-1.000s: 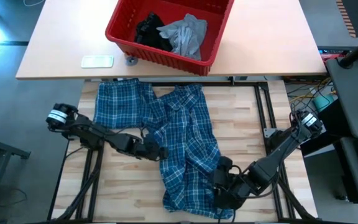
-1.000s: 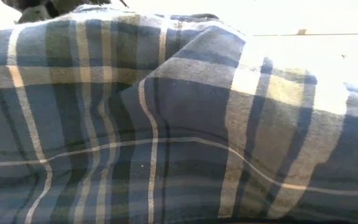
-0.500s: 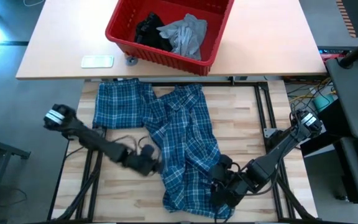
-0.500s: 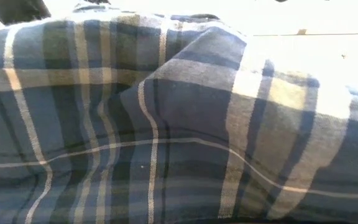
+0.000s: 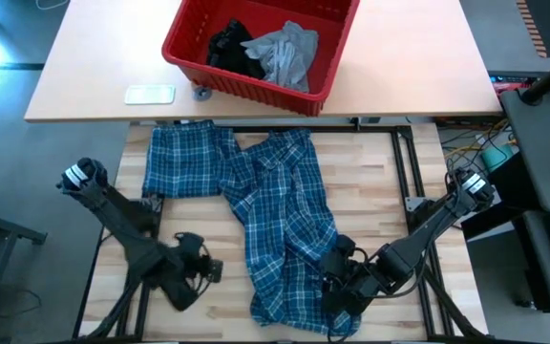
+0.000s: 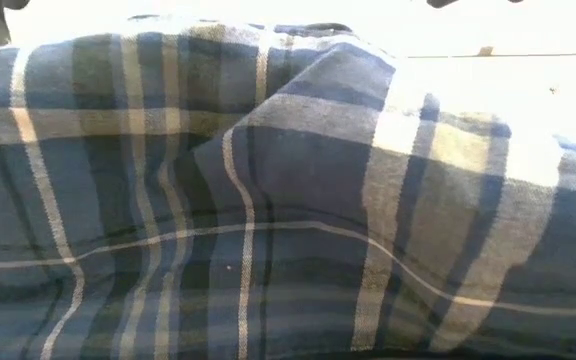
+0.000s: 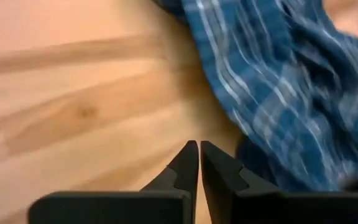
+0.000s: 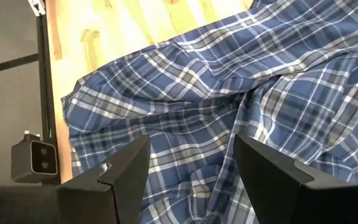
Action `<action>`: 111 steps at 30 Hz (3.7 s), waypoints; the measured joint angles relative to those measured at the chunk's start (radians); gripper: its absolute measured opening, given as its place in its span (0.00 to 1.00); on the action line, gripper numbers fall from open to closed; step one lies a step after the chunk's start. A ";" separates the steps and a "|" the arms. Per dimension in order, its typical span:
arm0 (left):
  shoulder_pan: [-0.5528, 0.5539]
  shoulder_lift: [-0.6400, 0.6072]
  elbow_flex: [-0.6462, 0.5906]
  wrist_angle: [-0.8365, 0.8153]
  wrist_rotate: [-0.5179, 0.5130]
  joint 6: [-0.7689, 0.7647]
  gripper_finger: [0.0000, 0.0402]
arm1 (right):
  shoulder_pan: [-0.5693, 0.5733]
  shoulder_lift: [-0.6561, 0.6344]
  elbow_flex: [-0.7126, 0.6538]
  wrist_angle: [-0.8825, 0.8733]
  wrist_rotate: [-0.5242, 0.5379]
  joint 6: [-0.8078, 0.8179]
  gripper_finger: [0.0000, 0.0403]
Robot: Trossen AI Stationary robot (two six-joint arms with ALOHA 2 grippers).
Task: Fold Laundry from Bin
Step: Fold the blue patterned long sleeve shirt
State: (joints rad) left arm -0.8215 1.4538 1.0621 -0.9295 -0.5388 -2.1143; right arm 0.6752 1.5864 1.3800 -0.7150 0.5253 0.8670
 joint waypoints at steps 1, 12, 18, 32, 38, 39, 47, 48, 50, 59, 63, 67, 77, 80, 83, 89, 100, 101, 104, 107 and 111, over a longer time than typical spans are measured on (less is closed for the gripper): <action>0.027 -0.002 -0.036 0.038 -0.002 0.004 0.03 | 0.000 0.000 0.000 0.001 -0.001 0.000 0.56; 0.293 0.073 -0.486 1.099 -0.042 0.187 0.40 | 0.105 0.000 0.000 0.019 -0.058 0.114 0.56; 0.347 0.161 -0.496 1.119 0.064 0.111 0.51 | 0.184 0.000 0.000 0.021 -0.055 0.140 0.56; 0.416 0.298 -0.382 1.243 0.141 0.343 0.30 | 0.221 0.001 0.000 0.014 -0.026 0.180 0.56; 0.381 0.250 -0.285 1.124 0.106 0.424 0.03 | 0.221 0.002 -0.001 0.012 -0.027 0.179 0.56; 0.363 0.227 -0.267 1.045 0.080 0.420 0.02 | 0.221 0.002 -0.001 0.012 -0.027 0.179 0.56; 0.123 0.129 0.104 0.040 -0.179 0.032 0.00 | 0.218 0.019 -0.006 0.018 0.060 0.150 0.56; 0.094 0.142 0.156 -0.110 -0.178 -0.035 0.00 | 0.215 0.029 -0.006 0.022 0.085 0.136 0.56; 0.043 0.176 0.242 -0.298 -0.161 -0.131 0.00 | 0.206 0.061 -0.006 0.023 0.116 0.106 0.56; 0.028 0.230 0.219 -0.114 0.043 -0.111 0.01 | 0.189 0.152 0.003 0.059 0.078 0.113 0.56; 0.030 0.151 -0.002 0.189 0.092 -0.149 0.10 | 0.203 0.131 0.004 0.059 0.077 0.128 0.56; 0.060 0.082 -0.259 0.585 0.026 -0.151 0.24 | 0.206 0.124 0.004 0.061 0.076 0.152 0.56; 0.285 0.134 -0.586 1.424 -0.099 0.167 0.57 | 0.206 0.124 0.004 0.069 0.070 0.265 0.56; 0.348 0.182 -0.603 1.555 -0.083 0.244 0.58 | 0.205 0.124 0.004 0.069 0.072 0.286 0.56; 0.384 0.238 -0.598 1.616 -0.007 0.304 0.54 | 0.204 0.124 0.004 0.071 0.074 0.292 0.56; 0.398 0.270 -0.567 1.676 0.061 0.437 0.34 | 0.204 0.124 0.004 0.075 0.074 0.338 0.56; 0.384 0.263 -0.514 1.662 -0.096 0.502 0.00 | 0.204 0.124 0.004 0.086 0.077 0.353 0.56; 0.370 0.260 -0.493 1.616 -0.101 0.505 0.00 | 0.204 0.124 0.004 0.086 0.077 0.353 0.56; 0.322 0.230 -0.402 1.331 -0.120 0.494 0.00 | 0.204 0.124 0.004 0.087 0.077 0.353 0.56; 0.275 0.193 -0.263 0.919 -0.124 0.475 0.00 | 0.204 0.124 0.004 0.093 0.077 0.364 0.56; 0.231 0.181 -0.091 0.569 -0.138 0.522 0.00 | 0.203 0.124 0.004 0.093 0.079 0.350 0.56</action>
State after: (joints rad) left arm -0.5904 1.6346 0.9708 -0.3609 -0.6763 -1.5926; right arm 0.8785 1.7103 1.3842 -0.6224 0.6039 1.2167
